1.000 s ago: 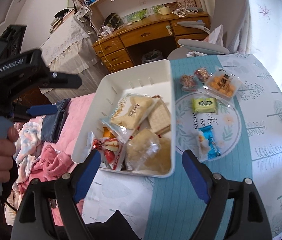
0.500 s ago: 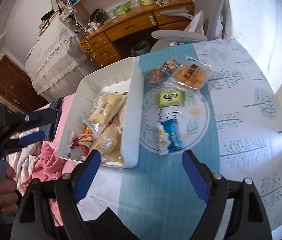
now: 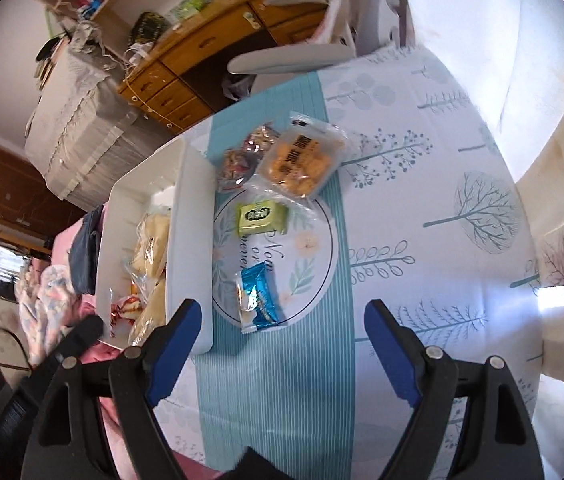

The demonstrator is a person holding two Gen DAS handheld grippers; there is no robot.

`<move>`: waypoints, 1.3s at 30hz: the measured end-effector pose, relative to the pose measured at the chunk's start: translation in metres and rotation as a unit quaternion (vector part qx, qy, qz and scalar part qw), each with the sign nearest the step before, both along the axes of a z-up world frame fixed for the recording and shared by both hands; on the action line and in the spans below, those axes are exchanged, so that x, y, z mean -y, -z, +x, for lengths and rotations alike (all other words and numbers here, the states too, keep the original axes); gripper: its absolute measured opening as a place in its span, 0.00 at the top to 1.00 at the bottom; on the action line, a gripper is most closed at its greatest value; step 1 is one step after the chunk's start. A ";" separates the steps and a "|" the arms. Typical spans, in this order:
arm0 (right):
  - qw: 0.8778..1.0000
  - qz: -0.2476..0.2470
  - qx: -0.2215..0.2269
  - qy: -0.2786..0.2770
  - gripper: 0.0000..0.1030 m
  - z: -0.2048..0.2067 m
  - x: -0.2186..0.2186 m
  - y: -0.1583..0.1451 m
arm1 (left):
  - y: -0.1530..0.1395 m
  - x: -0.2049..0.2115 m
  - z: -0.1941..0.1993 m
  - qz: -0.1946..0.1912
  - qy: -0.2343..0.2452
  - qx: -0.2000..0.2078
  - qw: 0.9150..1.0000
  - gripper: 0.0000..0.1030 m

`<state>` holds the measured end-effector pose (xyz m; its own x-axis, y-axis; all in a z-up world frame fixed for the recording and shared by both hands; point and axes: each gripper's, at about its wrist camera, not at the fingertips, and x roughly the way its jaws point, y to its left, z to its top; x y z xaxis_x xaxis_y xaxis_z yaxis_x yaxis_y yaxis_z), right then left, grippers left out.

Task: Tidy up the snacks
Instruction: 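Move both open tools back over the remaining snacks on the table, then grasp the orange-cake bag with the right tool while the left tool grasps the blue wrapper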

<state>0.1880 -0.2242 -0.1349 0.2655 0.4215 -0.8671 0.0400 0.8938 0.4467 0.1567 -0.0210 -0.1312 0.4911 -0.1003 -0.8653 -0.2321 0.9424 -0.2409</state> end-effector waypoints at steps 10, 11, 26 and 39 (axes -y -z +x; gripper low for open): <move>0.990 0.089 -0.100 0.053 0.18 0.064 0.038 0.025 | 0.047 0.047 0.018 0.021 -0.025 -0.031 0.999 0.04; 0.986 0.105 -0.113 0.063 0.18 0.072 0.041 0.029 | 0.054 0.051 0.021 0.022 -0.031 -0.036 0.999 0.04; 0.963 0.083 -0.209 0.149 0.18 0.158 0.030 0.080 | 0.120 0.067 0.043 0.035 -0.080 -0.094 0.992 0.04; 0.972 0.062 -0.195 0.114 0.18 0.184 -0.005 0.112 | 0.153 0.072 0.057 0.054 -0.064 -0.138 0.987 0.10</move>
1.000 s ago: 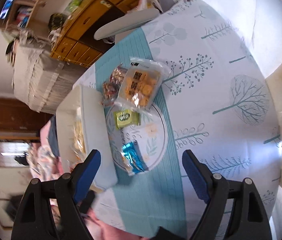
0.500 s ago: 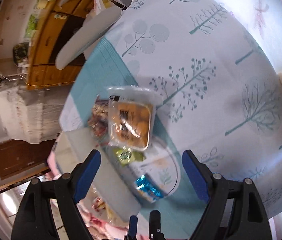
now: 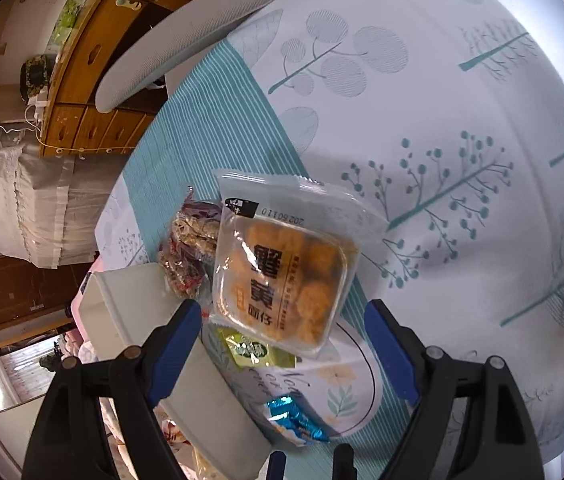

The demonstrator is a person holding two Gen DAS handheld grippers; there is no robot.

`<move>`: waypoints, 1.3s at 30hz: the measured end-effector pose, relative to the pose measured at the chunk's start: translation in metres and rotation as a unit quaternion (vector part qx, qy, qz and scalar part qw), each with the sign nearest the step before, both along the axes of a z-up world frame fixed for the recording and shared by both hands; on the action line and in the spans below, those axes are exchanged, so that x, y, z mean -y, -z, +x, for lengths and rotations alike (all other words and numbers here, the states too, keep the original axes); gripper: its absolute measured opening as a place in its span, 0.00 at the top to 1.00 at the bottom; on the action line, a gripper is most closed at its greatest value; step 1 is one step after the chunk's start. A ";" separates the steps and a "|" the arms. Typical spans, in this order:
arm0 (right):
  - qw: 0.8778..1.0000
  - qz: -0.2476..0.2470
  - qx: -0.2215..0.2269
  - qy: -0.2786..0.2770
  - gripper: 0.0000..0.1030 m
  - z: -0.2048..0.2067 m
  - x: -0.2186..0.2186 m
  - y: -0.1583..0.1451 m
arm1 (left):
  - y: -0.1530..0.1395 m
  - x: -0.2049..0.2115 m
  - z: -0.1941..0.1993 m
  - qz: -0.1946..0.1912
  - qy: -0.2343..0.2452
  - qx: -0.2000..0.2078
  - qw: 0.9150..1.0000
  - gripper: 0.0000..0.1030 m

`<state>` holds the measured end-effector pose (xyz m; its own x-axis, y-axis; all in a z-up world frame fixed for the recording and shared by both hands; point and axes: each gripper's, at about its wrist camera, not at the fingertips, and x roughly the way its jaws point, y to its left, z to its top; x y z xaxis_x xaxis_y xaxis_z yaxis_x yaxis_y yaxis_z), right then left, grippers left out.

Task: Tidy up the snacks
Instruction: 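Grasp the orange-cake bag with the right tool while the left tool grasps the blue wrapper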

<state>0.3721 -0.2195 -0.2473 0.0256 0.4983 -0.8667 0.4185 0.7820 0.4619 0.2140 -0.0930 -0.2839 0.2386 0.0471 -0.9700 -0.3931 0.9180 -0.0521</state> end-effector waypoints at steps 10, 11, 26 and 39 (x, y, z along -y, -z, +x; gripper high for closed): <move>0.999 -0.045 0.011 -0.028 0.17 0.015 -0.017 0.015 | 0.024 -0.001 0.014 -0.011 0.017 -0.037 0.999 0.29; 0.998 -0.050 0.014 -0.031 0.17 0.017 -0.019 0.016 | 0.027 -0.001 0.016 -0.015 0.020 -0.041 0.999 0.32; 0.989 -0.123 0.021 -0.081 0.06 0.031 -0.050 0.029 | 0.024 -0.015 0.011 -0.008 0.024 -0.040 0.999 0.57; 0.978 -0.162 0.057 -0.117 0.13 0.005 -0.051 0.022 | 0.015 -0.019 0.003 -0.019 0.037 -0.065 0.997 0.64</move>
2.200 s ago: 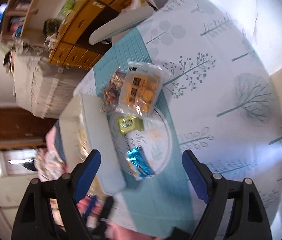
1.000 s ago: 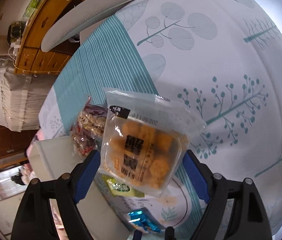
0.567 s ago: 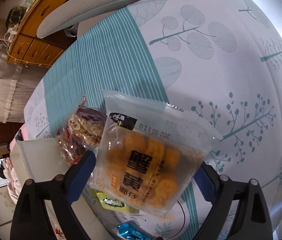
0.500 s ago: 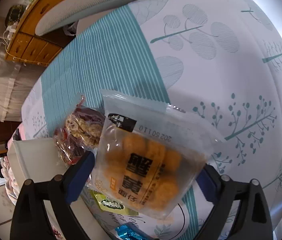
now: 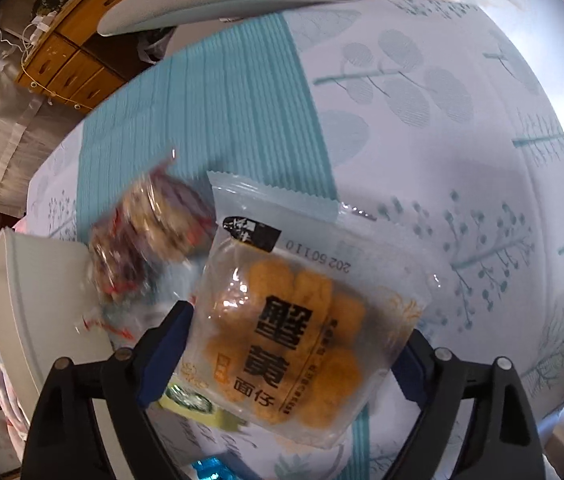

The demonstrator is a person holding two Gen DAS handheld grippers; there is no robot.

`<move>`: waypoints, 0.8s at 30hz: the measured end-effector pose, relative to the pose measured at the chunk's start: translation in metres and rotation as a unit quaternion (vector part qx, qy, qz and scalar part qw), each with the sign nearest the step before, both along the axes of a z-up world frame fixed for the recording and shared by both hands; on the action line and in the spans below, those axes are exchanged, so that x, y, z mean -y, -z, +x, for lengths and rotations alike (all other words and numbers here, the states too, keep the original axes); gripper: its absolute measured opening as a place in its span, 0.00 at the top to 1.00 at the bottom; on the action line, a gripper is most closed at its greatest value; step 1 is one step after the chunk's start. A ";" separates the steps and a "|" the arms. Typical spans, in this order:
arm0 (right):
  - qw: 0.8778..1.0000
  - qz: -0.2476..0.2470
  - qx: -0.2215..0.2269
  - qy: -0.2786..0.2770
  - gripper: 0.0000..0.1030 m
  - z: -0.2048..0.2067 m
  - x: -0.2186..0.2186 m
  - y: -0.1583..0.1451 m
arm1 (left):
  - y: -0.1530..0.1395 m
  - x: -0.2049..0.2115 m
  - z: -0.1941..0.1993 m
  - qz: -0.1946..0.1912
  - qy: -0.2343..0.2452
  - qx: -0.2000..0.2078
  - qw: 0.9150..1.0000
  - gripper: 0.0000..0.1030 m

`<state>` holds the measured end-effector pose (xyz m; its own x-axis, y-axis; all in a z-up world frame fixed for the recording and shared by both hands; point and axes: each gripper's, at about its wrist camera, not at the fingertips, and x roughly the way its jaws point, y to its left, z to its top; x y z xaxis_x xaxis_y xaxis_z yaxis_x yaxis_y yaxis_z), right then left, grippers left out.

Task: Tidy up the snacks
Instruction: 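Grasp the orange-cake bag with the right tool while the left tool grasps the blue wrapper, then carry the orange-cake bag and blue wrapper over the tray and open both tools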

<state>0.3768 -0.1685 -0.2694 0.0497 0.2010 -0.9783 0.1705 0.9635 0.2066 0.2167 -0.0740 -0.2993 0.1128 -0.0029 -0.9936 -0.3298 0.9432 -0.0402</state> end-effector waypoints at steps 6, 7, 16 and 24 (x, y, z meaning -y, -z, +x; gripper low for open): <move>0.999 0.021 -0.034 -0.011 0.13 -0.040 0.025 0.002 | -0.013 0.004 -0.007 -0.001 0.012 0.004 1.000 0.64; 0.999 0.022 -0.040 -0.015 0.13 -0.047 0.029 0.003 | -0.015 0.006 -0.008 0.000 0.014 0.005 1.000 0.64; 0.995 0.027 -0.090 -0.044 0.13 -0.121 0.058 0.004 | -0.050 0.021 -0.022 -0.021 0.029 0.024 0.999 0.64; 0.991 0.042 -0.092 -0.083 0.13 -0.171 0.056 -0.015 | -0.098 0.037 -0.052 -0.026 0.050 0.076 0.995 0.64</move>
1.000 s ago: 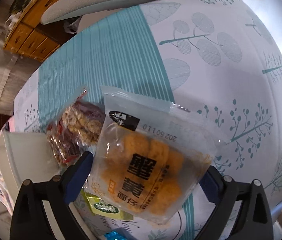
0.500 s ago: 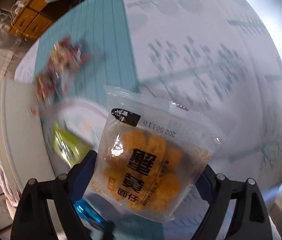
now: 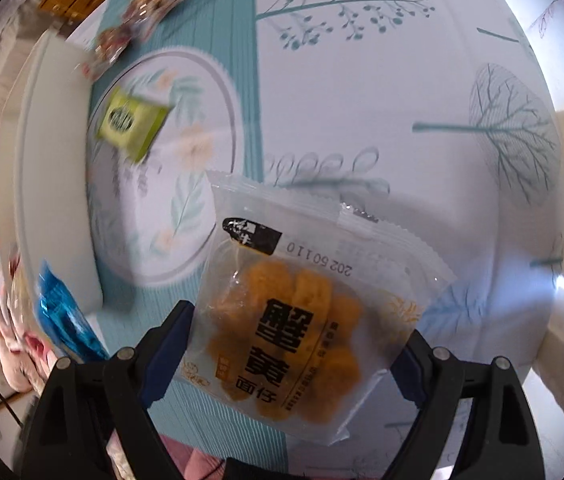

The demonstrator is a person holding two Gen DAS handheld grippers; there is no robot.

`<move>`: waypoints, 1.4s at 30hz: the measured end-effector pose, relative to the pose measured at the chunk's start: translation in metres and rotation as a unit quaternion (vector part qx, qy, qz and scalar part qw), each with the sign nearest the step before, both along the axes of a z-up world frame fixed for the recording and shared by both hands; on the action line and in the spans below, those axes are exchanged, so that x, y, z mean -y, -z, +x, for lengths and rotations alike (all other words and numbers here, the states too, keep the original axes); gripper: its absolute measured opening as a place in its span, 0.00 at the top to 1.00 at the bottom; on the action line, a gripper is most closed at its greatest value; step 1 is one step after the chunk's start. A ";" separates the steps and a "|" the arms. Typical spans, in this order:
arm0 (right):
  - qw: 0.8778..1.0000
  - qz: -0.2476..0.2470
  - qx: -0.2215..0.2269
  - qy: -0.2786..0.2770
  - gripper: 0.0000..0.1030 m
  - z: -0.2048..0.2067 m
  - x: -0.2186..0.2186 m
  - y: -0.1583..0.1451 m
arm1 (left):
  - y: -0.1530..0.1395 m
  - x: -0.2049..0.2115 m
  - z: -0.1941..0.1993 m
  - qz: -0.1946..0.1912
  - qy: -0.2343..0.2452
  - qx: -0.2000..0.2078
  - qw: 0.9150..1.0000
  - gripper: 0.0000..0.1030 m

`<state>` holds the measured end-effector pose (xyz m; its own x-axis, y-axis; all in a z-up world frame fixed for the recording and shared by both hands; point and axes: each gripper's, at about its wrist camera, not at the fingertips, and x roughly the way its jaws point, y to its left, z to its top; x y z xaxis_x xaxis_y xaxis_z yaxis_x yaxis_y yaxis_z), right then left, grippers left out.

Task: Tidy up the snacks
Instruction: 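Carry the orange-cake bag and blue wrapper over the tray and open both tools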

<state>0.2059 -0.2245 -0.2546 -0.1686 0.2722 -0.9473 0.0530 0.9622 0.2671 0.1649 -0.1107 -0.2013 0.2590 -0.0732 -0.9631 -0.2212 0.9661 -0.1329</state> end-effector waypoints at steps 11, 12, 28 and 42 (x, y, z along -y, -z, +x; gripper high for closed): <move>0.999 0.028 0.042 -0.002 0.14 -0.042 0.006 -0.038 | -0.033 -0.019 -0.025 -0.014 -0.003 0.074 0.997 0.64; 0.999 0.029 0.045 -0.005 0.14 -0.047 0.007 -0.039 | -0.038 -0.023 -0.027 -0.017 -0.002 0.085 0.996 0.64; 0.982 0.112 0.146 -0.042 0.14 -0.078 -0.074 -0.083 | -0.091 -0.091 -0.044 -0.050 0.048 0.162 0.984 0.64; 0.954 0.143 0.264 -0.016 0.13 -0.084 -0.160 -0.118 | -0.111 -0.191 -0.039 -0.042 0.074 0.183 0.979 0.64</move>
<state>0.1223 -0.0642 -0.1367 0.2987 0.5353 -0.7901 -0.1893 0.8447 0.5007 0.1255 0.0805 -0.0903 0.5659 -0.2121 -0.7967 -0.0016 0.9661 -0.2583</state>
